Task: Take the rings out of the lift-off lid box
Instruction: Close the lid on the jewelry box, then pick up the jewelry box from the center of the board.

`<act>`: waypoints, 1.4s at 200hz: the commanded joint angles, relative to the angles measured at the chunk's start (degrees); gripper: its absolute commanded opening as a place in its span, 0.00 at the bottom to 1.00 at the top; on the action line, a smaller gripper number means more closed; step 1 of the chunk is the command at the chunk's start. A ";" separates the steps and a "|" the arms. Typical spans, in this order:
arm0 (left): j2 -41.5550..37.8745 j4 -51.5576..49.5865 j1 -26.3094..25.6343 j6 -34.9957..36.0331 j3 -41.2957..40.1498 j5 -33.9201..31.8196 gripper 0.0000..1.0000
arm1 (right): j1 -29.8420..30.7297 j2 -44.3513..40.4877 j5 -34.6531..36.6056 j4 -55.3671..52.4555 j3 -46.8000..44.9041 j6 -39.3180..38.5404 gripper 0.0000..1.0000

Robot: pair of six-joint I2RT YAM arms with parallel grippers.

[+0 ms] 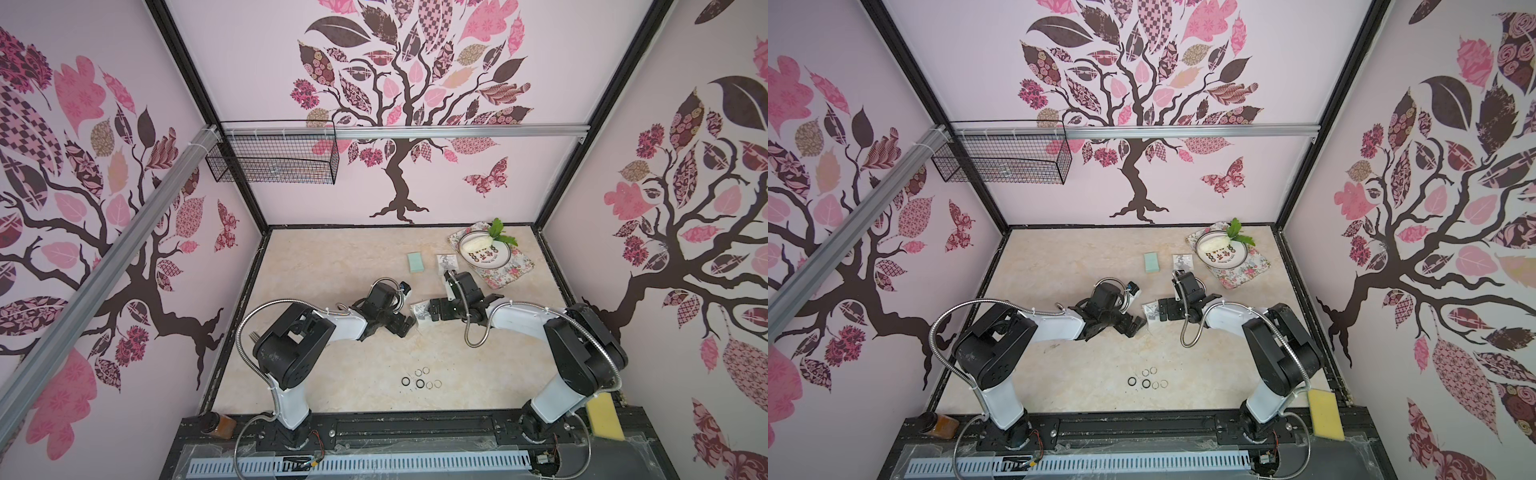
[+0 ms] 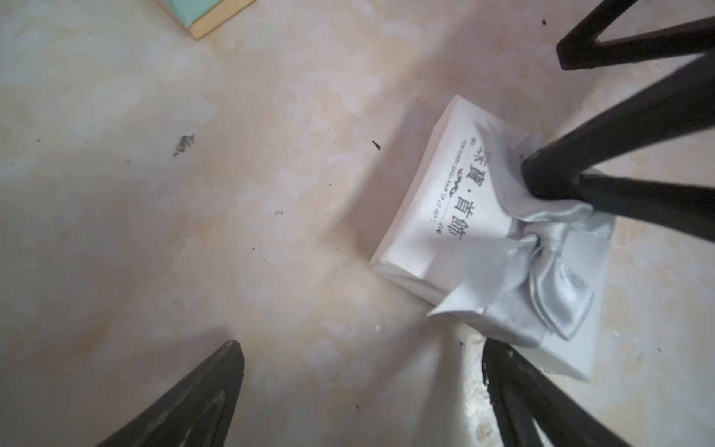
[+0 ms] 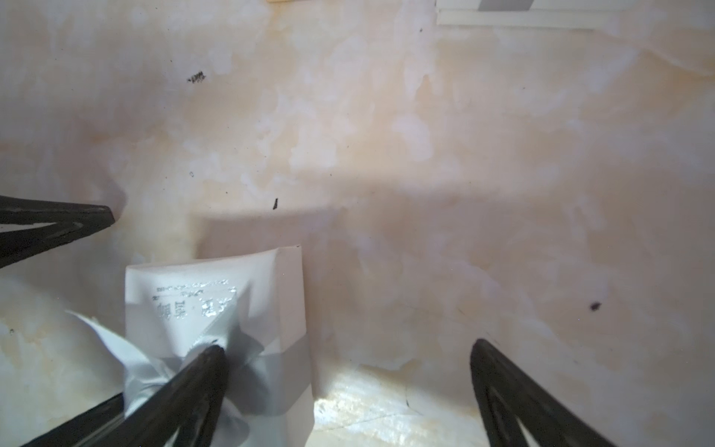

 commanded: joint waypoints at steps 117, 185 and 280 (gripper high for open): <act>-35.44 -8.68 0.83 -5.89 -18.88 -7.03 0.98 | 4.72 -1.80 -3.89 -12.86 10.29 -6.81 1.00; -37.52 -6.51 0.89 -5.27 -22.13 -5.42 0.98 | 8.45 3.37 1.06 -12.42 11.76 -17.08 1.00; -40.24 -5.22 1.87 -4.40 -23.81 -3.96 0.98 | 8.42 9.74 1.69 -11.45 14.76 -23.97 1.00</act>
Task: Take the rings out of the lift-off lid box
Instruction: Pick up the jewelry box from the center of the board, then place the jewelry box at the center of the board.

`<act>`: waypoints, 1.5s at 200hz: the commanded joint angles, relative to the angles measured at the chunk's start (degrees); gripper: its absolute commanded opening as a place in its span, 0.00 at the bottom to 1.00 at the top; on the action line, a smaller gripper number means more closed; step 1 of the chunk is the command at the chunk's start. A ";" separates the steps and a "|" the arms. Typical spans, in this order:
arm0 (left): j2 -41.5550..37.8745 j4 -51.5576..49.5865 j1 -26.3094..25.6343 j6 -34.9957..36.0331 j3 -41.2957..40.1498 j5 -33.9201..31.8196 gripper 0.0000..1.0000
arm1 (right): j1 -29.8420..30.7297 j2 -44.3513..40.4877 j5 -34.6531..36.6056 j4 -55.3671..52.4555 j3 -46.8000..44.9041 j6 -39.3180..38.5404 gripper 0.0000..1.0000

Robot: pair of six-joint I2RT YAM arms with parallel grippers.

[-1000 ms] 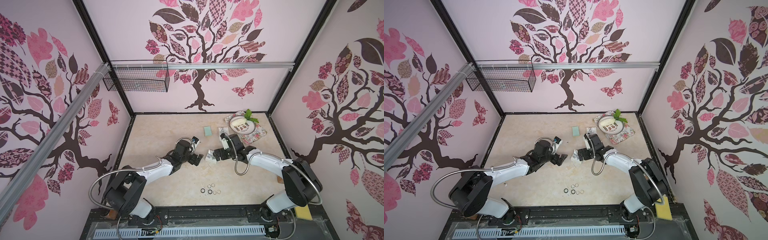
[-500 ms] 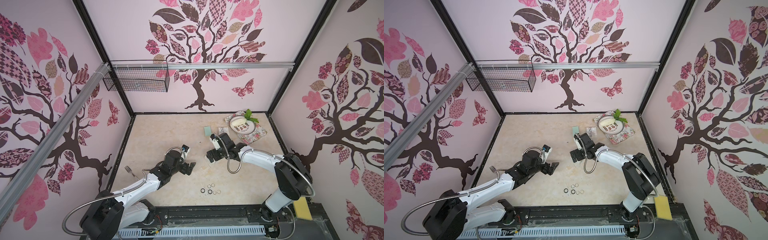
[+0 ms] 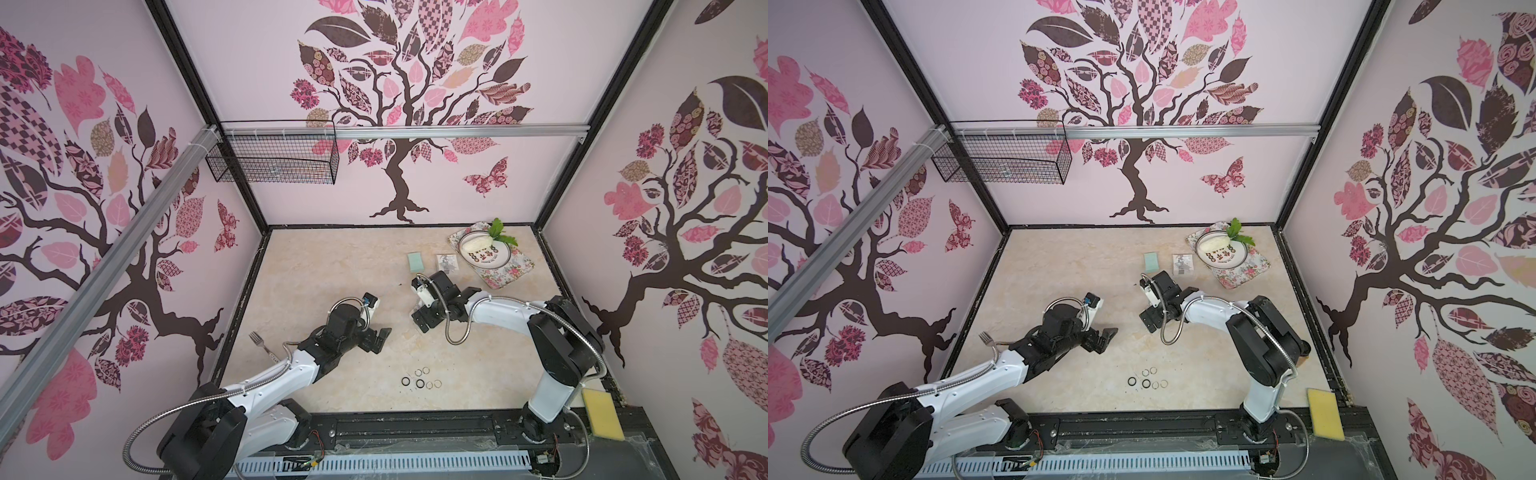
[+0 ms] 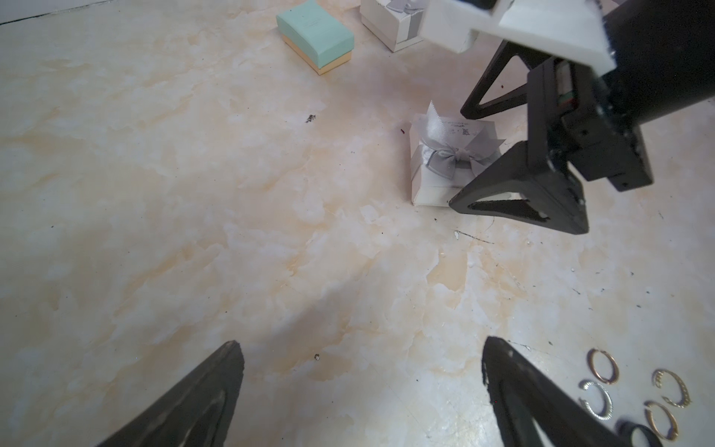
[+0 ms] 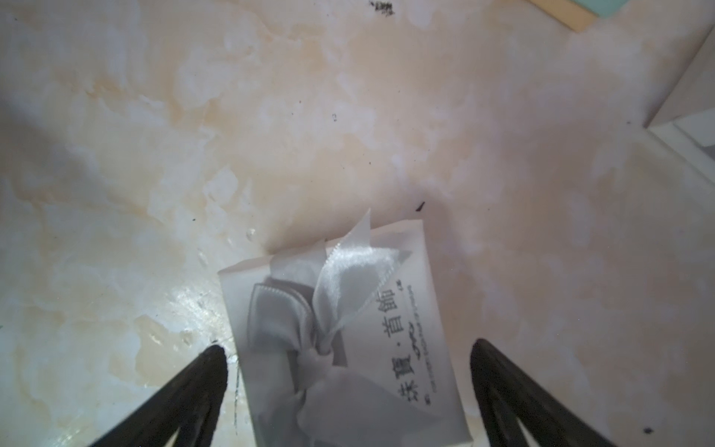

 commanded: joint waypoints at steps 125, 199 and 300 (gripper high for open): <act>-3.05 1.67 2.03 0.37 -2.66 1.57 0.98 | -0.18 4.64 -3.30 -3.68 6.50 2.80 0.69; -3.00 2.06 2.28 0.13 -2.79 2.22 0.98 | -0.13 7.69 0.50 -9.99 22.95 11.07 0.72; -3.06 2.27 2.71 -0.20 -2.93 2.88 0.98 | 0.44 31.16 3.32 -10.81 52.38 21.37 0.73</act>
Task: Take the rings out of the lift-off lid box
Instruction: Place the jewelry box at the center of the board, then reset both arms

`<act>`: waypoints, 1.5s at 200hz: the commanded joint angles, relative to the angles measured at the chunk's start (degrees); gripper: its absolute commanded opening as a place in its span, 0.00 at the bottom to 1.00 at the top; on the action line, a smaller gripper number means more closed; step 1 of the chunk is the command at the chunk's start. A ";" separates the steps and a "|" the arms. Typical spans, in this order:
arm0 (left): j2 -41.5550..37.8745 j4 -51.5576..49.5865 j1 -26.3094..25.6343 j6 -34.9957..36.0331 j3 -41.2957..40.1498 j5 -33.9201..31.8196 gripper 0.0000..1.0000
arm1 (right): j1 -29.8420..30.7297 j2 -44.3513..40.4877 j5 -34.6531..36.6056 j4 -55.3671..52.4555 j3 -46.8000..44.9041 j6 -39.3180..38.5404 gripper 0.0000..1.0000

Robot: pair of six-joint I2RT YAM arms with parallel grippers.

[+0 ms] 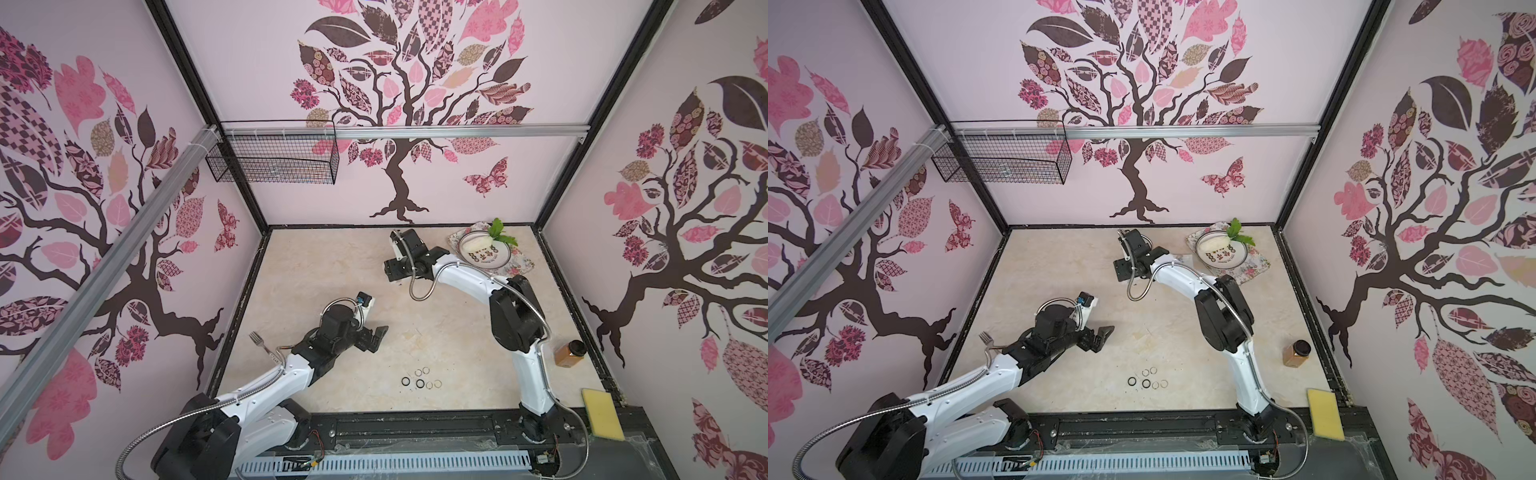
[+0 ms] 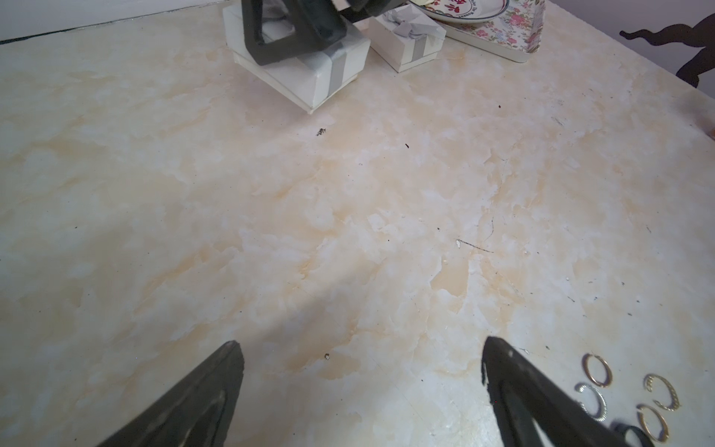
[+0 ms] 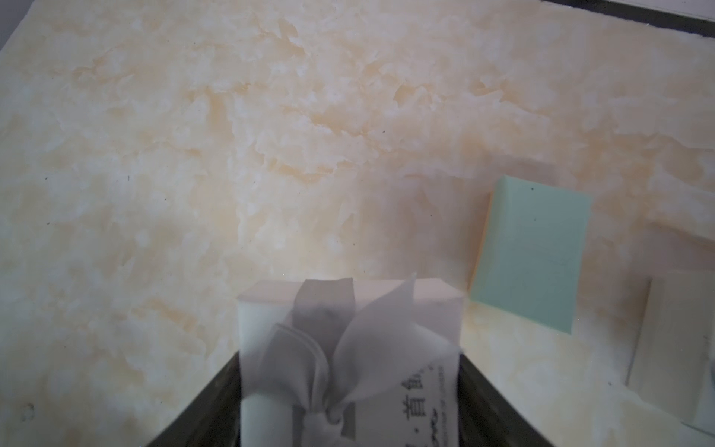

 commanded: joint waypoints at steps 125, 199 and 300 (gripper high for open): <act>-2.66 1.99 1.01 -1.11 -0.26 -0.10 0.98 | 0.01 4.27 -0.40 -6.37 16.27 0.40 1.00; -19.24 9.70 7.12 2.21 -3.21 -33.61 0.98 | -22.00 -65.44 -3.70 45.59 -68.38 -3.77 1.00; 9.23 43.66 30.19 4.06 -11.81 -22.07 0.98 | -26.53 -47.20 20.70 85.24 -92.24 -13.50 1.00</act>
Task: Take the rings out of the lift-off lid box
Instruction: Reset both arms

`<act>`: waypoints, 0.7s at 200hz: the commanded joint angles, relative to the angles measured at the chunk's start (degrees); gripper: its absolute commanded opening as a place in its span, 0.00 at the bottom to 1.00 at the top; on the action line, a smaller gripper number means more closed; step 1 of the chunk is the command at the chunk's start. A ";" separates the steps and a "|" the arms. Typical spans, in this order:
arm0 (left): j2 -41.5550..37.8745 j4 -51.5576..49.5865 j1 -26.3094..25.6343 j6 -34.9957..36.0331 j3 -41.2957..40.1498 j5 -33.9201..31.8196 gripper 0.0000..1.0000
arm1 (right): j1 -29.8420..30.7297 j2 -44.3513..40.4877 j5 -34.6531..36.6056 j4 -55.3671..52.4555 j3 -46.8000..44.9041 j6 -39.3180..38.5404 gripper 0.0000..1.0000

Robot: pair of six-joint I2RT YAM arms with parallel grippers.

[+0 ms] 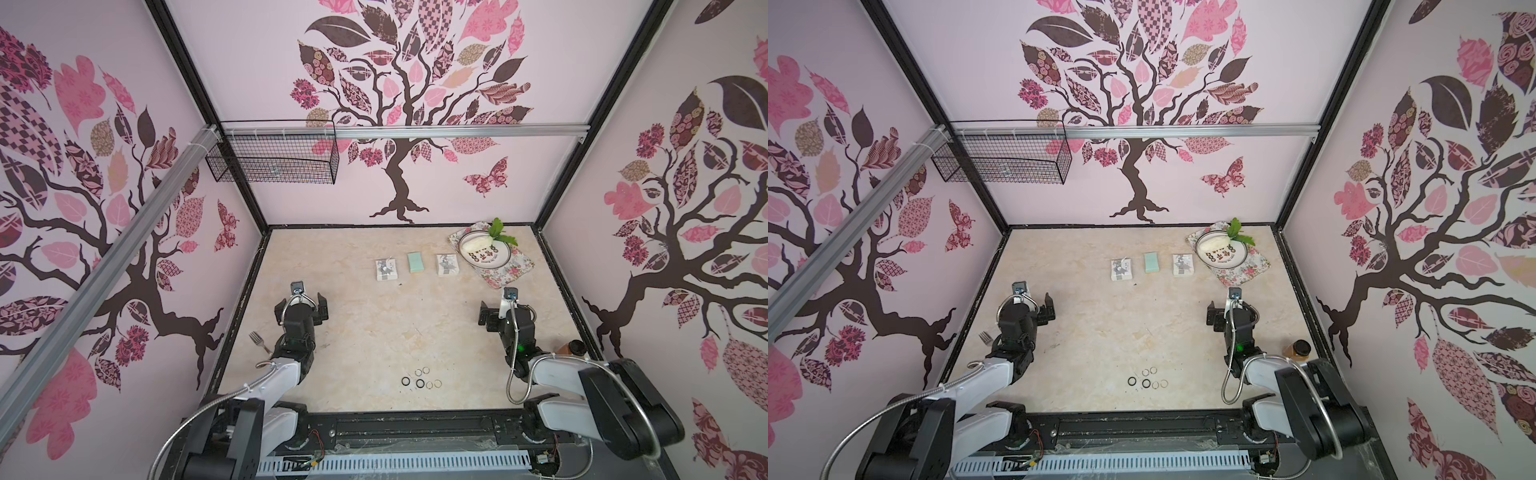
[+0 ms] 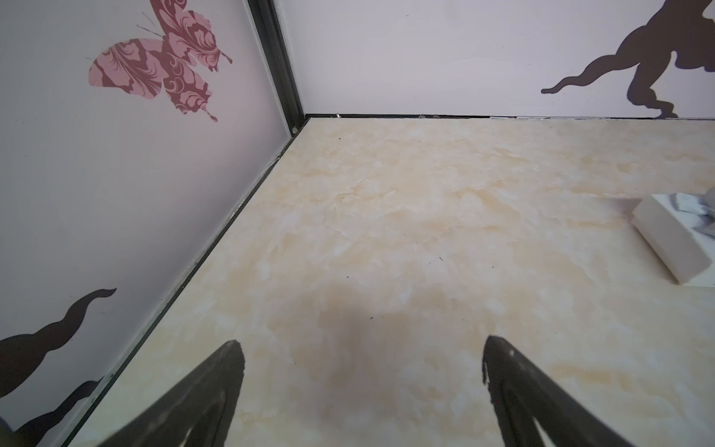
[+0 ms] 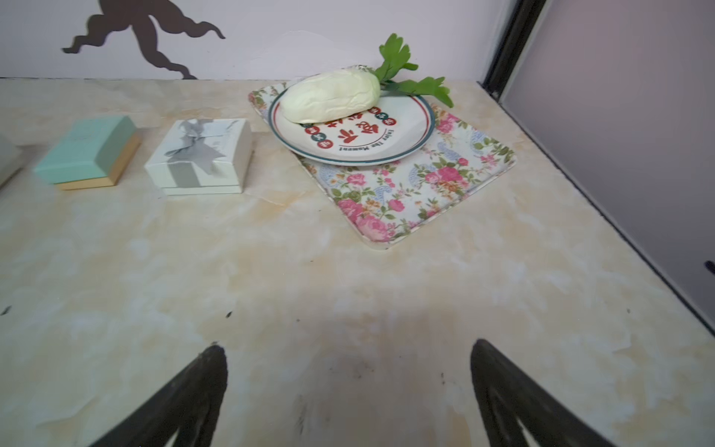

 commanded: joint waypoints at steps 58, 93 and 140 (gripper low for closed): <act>19.77 23.74 7.05 -0.39 2.94 15.91 0.98 | -11.27 11.25 -9.13 12.67 6.00 4.96 1.00; 23.79 21.14 7.97 -0.65 7.12 17.50 0.98 | -10.91 13.19 -8.52 18.15 4.78 4.24 1.00; 22.27 17.93 8.15 -1.04 7.37 17.30 0.98 | -10.61 12.74 -8.19 17.10 5.05 3.97 1.00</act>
